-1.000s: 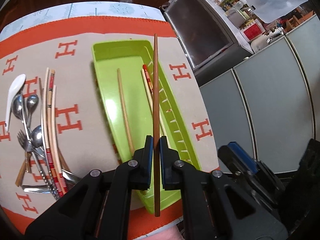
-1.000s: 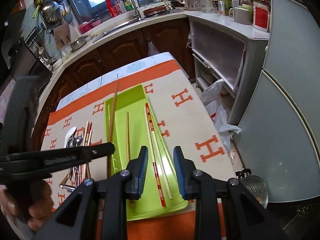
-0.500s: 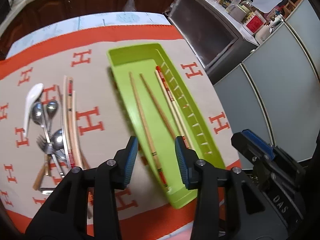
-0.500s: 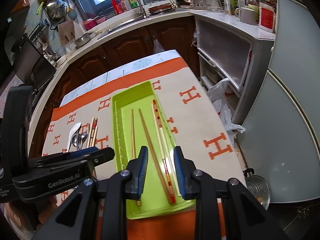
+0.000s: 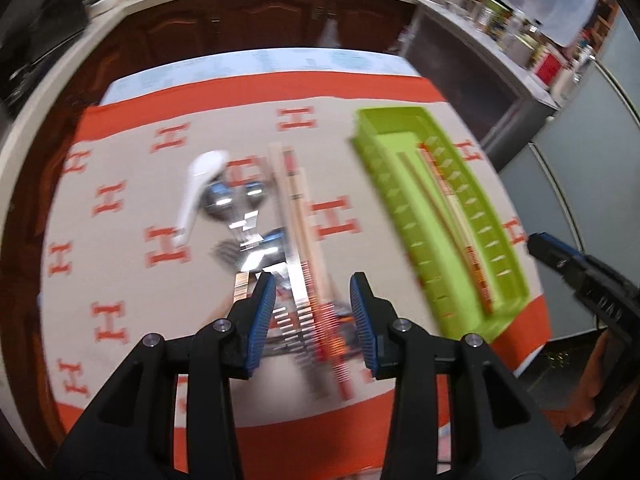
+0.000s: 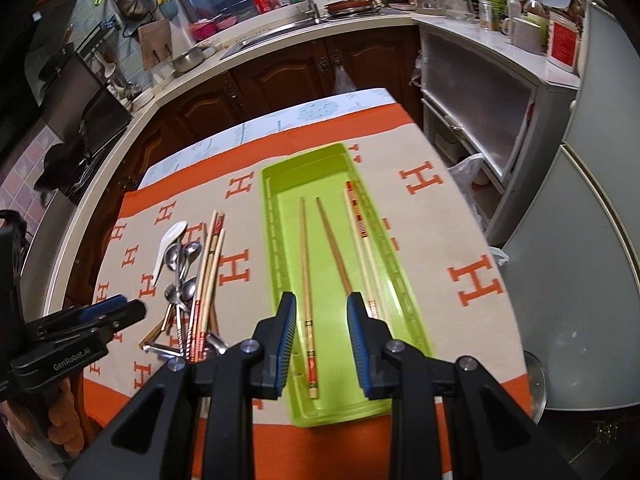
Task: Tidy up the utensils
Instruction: 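Open both tools to release the chopsticks and lift away from the tray, then lower the right tool onto the pile and grasp a red-tipped chopstick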
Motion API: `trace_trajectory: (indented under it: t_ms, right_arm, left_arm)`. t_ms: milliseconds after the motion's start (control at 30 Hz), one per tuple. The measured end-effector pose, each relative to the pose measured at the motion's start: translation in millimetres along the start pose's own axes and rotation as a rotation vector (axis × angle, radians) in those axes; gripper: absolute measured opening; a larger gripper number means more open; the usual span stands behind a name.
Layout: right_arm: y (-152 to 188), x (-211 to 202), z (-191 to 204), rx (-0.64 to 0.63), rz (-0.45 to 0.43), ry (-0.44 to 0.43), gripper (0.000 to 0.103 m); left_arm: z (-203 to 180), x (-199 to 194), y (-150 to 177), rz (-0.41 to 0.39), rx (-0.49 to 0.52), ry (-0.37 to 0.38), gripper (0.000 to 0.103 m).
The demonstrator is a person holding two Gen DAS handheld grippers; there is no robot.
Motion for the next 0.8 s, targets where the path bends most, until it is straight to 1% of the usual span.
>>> trace_trajectory:
  t_ms: [133, 233, 333, 533, 800]
  right_arm:
    - [1, 5, 15, -0.025, 0.017, -0.013, 0.026]
    - [1, 10, 30, -0.051, 0.037, -0.033, 0.026]
    - [2, 17, 46, -0.077, 0.062, -0.051, 0.026]
    - [1, 46, 76, -0.108, 0.147, -0.104, 0.026]
    - [6, 106, 102, -0.109, 0.308, -0.152, 0.026]
  left_arm:
    - [42, -6, 14, -0.002, -0.047, -0.064, 0.035]
    - [66, -9, 23, 0.0, -0.074, -0.085, 0.035]
    - [81, -8, 29, 0.003, -0.089, -0.089, 0.035]
    - [87, 2, 33, 0.018, -0.081, -0.064, 0.035]
    - [82, 25, 33, 0.044, -0.057, -0.046, 0.035]
Point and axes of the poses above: each gripper's, at about its wrist camera, not at the fingertips, and x roughly the way its jaws point, z to its left, y to its underside, the point moved 3 cm from there along x, roughly the way its jaws point
